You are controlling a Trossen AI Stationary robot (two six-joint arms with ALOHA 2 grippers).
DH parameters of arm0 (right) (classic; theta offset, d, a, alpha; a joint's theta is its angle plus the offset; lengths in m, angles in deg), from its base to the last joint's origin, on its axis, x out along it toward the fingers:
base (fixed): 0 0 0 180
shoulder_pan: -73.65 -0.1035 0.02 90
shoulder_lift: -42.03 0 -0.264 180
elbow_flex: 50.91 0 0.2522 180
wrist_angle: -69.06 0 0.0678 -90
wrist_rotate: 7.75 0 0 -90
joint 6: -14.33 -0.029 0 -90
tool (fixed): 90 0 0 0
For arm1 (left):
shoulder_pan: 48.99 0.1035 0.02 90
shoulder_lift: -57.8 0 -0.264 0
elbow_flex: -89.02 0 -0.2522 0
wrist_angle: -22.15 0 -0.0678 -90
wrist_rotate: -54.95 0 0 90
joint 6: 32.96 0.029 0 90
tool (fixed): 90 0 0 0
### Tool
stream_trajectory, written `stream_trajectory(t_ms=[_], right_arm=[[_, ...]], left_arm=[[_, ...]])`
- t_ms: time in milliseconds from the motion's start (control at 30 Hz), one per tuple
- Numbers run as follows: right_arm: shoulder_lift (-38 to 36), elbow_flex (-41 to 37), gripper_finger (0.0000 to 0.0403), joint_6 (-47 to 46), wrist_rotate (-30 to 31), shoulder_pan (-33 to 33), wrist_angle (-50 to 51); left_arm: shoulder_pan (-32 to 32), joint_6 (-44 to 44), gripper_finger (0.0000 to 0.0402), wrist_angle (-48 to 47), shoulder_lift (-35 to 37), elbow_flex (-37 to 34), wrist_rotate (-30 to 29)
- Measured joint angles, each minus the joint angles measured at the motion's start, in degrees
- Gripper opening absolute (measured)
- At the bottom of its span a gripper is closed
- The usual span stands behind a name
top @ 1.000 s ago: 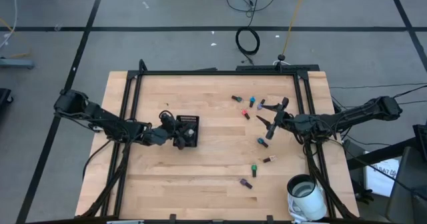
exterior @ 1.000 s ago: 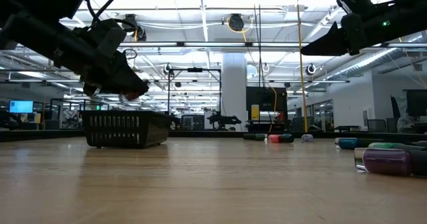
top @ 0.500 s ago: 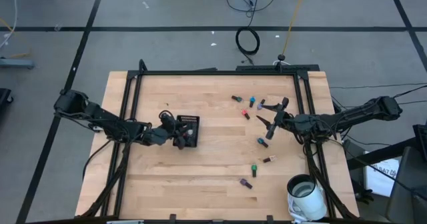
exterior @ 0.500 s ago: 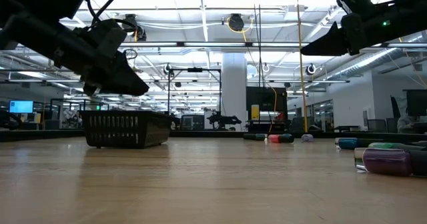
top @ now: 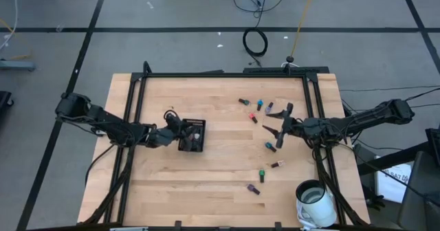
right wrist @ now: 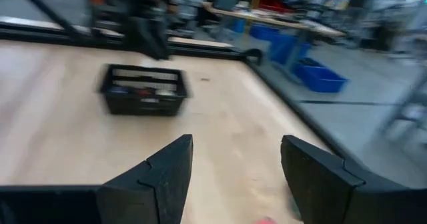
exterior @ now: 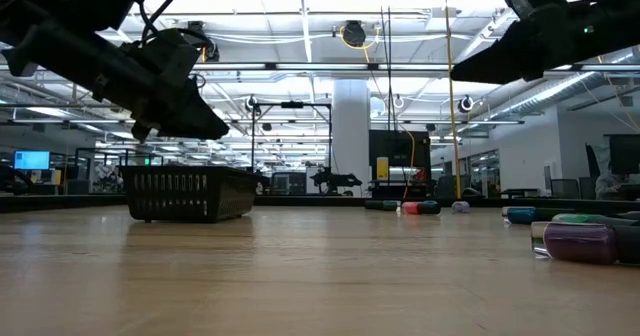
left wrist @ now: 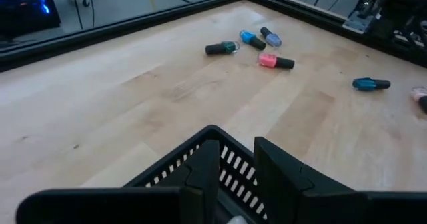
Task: Pick & Place Nail Polish
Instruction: Put the dark blue nail polish into the basket
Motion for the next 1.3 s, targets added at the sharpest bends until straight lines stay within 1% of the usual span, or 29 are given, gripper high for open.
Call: stream_trajectory(t_ms=[67, 200, 367, 433, 533, 600, 700, 833, 933, 1033, 1133, 1233, 1300], right_arm=[[0.1, 0.0, 0.0215, -0.65, -3.72, 0.0, -0.07], [1.16, 0.0, 0.0215, -3.12, -8.73, -0.13, -0.04], [3.84, 0.01, 0.0215, -10.57, -16.22, -0.15, 1.45], [5.39, 0.07, 0.0215, -15.3, -15.84, -0.36, 4.68], [7.76, 0.07, 0.0215, -22.39, -12.64, -1.19, 13.41], [9.16, 0.31, 0.0215, -26.48, -12.04, -1.81, 18.59], [10.73, 2.72, 0.0215, -31.43, -11.94, -2.91, 26.76], [12.79, 6.23, 0.0215, -36.11, -11.7, -4.52, 34.44], [15.21, 7.93, 0.0215, -38.06, -11.69, -5.27, 37.59], [18.39, 8.09, 0.0215, -38.88, -12.61, -5.74, 38.48], [21.69, 8.09, 0.0215, -38.98, -14.74, -5.79, 38.07], [24.6, 8.09, 0.0215, -39.77, -14.85, -5.79, 37.51], [26.02, 8.09, 0.0215, -40.41, -16.02, -5.77, 37.0]], left_arm=[[0.36, -0.01, 0.0093, 0.0, 0.0, 0.0, 0.03], [0.84, -0.24, 0.0093, -0.01, 0.0, 0.0, 0.02], [0.83, -0.83, 0.0093, -0.04, 0.0, 0.0, 0.06], [0.83, -0.83, 0.0093, -0.04, 0.0, 0.0, 0.08], [0.83, -0.82, 0.0093, -0.07, 0.0, 0.0, 0.12], [0.83, -0.81, 0.0093, -0.07, 0.0, 0.0, 0.13], [0.83, -0.51, 0.0093, -0.13, 0.0, 0.0, 0.17], [0.85, 0.82, 0.0093, -0.11, 0.0, 0.0, 0.09], [0.83, 1.16, 0.0093, -0.11, 0.0, 0.0, 0.06], [0.83, 1.16, 0.0093, -0.12, 0.0, 0.0, 0.04], [0.83, 1.16, 0.0093, -0.11, 0.0, 0.0, 0.02], [0.83, 1.16, 0.0093, -0.1, 0.0, 0.0, 0.01], [0.83, 1.18, 0.0093, -0.11, 0.0, 0.0, 0.01]])
